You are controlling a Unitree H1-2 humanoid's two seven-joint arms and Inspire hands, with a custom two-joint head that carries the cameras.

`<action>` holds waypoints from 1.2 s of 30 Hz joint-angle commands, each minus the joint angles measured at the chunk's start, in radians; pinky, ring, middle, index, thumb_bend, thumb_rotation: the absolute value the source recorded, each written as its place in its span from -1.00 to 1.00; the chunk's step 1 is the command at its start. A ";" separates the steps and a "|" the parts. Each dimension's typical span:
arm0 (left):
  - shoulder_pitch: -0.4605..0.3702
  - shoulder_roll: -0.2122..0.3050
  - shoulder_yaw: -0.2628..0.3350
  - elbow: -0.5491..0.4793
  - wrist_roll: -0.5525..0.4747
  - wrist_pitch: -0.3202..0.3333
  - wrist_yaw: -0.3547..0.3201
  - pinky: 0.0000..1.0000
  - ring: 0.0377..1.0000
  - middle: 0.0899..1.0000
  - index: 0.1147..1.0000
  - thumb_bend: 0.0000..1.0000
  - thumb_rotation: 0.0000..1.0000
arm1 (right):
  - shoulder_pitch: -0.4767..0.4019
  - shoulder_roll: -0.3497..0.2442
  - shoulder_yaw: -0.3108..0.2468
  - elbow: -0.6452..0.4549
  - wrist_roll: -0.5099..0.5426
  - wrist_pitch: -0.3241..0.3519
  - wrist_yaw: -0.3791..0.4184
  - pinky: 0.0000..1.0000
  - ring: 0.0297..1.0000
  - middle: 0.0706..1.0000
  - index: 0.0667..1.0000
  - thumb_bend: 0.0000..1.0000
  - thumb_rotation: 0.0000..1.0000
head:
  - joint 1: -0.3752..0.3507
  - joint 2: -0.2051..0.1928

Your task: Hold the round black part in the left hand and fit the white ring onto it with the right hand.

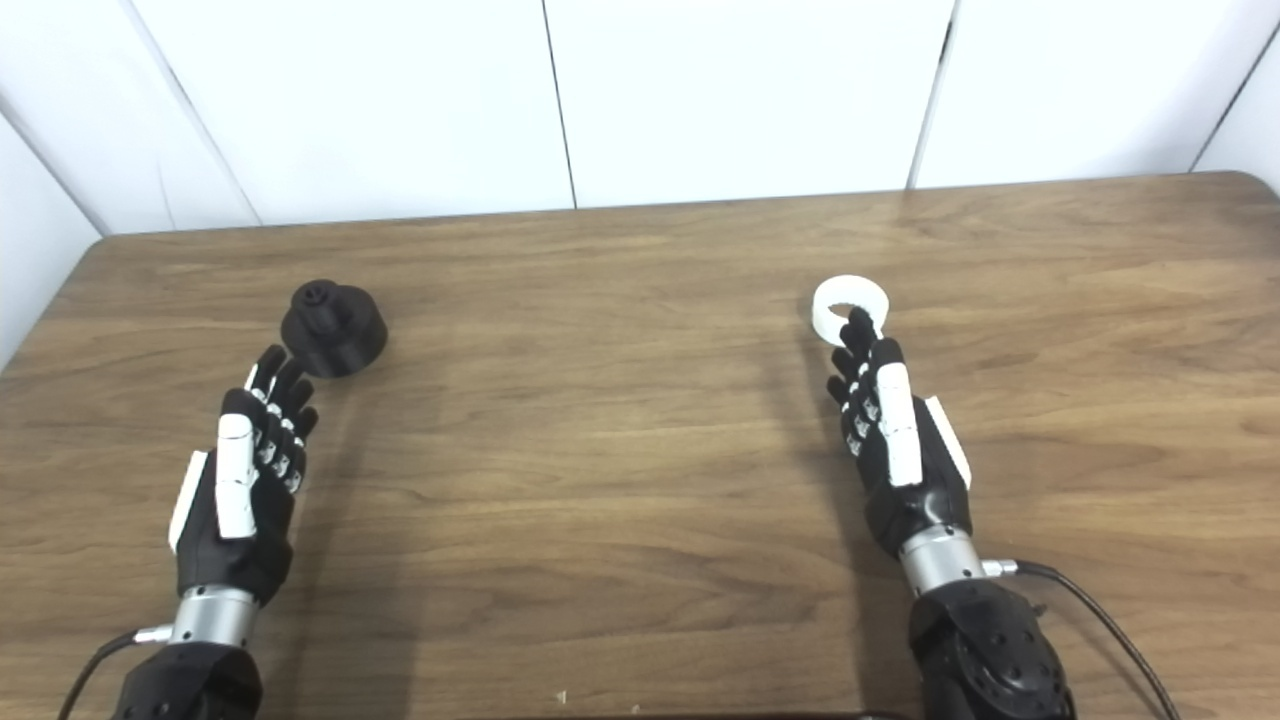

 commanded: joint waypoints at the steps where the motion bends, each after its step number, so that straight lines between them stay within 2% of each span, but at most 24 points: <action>1: 0.003 0.015 -0.006 -0.034 0.008 -0.017 -0.002 1.00 1.00 1.00 1.00 0.05 1.00 | -0.020 -0.001 0.001 -0.020 0.016 -0.051 0.017 1.00 1.00 1.00 1.00 0.10 1.00 | 0.001 0.000; 16: 0.009 0.021 -0.009 -0.035 0.007 -0.017 -0.006 1.00 1.00 1.00 1.00 0.08 1.00 | -0.019 -0.003 0.002 -0.025 0.022 -0.045 0.013 1.00 1.00 1.00 0.99 0.10 1.00 | 0.008 -0.001; 19: 0.005 0.028 -0.009 -0.039 0.014 -0.008 -0.004 1.00 1.00 1.00 1.00 0.08 0.94 | -0.020 -0.004 0.001 -0.021 0.025 -0.045 0.015 1.00 1.00 1.00 0.99 0.11 1.00 | 0.012 -0.002; 22: -0.002 0.064 -0.018 -0.064 0.082 0.019 0.000 1.00 1.00 1.00 1.00 0.06 0.88 | -0.022 -0.005 0.002 -0.017 0.021 -0.047 0.014 1.00 1.00 1.00 0.99 0.11 1.00 | 0.017 -0.005; 25: -0.023 0.112 -0.014 -0.082 0.172 0.040 0.013 1.00 1.00 1.00 1.00 0.17 0.46 | -0.022 -0.007 0.001 -0.011 0.019 -0.047 0.013 1.00 1.00 1.00 0.98 0.13 1.00 | 0.022 -0.007; 28: -0.038 0.151 -0.012 -0.101 0.243 0.072 0.024 1.00 1.00 1.00 0.97 0.28 0.26 | -0.022 -0.011 0.001 -0.005 0.020 -0.052 0.017 1.00 1.00 1.00 0.97 0.15 1.00 | 0.031 -0.010; 29: -0.045 0.173 -0.012 -0.102 0.260 0.076 0.019 1.00 1.00 1.00 0.97 0.29 0.24 | -0.022 -0.012 0.000 -0.003 0.023 -0.053 0.018 1.00 1.00 1.00 0.97 0.15 1.00 | 0.039 -0.011; 30: -0.056 0.206 -0.012 -0.106 0.279 0.094 0.007 1.00 1.00 1.00 0.99 0.40 0.17 | -0.022 -0.013 0.000 0.000 0.025 -0.054 0.019 1.00 1.00 1.00 0.98 0.14 1.00 | 0.044 -0.013; 33: -0.097 0.279 -0.003 -0.119 0.300 0.173 -0.025 1.00 1.00 1.00 0.99 0.56 0.04 | -0.022 -0.018 0.000 0.010 0.026 -0.062 0.022 1.00 1.00 1.00 0.97 0.12 1.00 | 0.053 -0.018; 36: -0.142 0.338 -0.004 -0.101 0.325 0.220 -0.045 1.00 1.00 1.00 0.96 0.62 -0.14 | -0.022 -0.019 0.001 0.017 0.026 -0.066 0.023 1.00 1.00 1.00 0.96 0.12 1.00 | 0.060 -0.021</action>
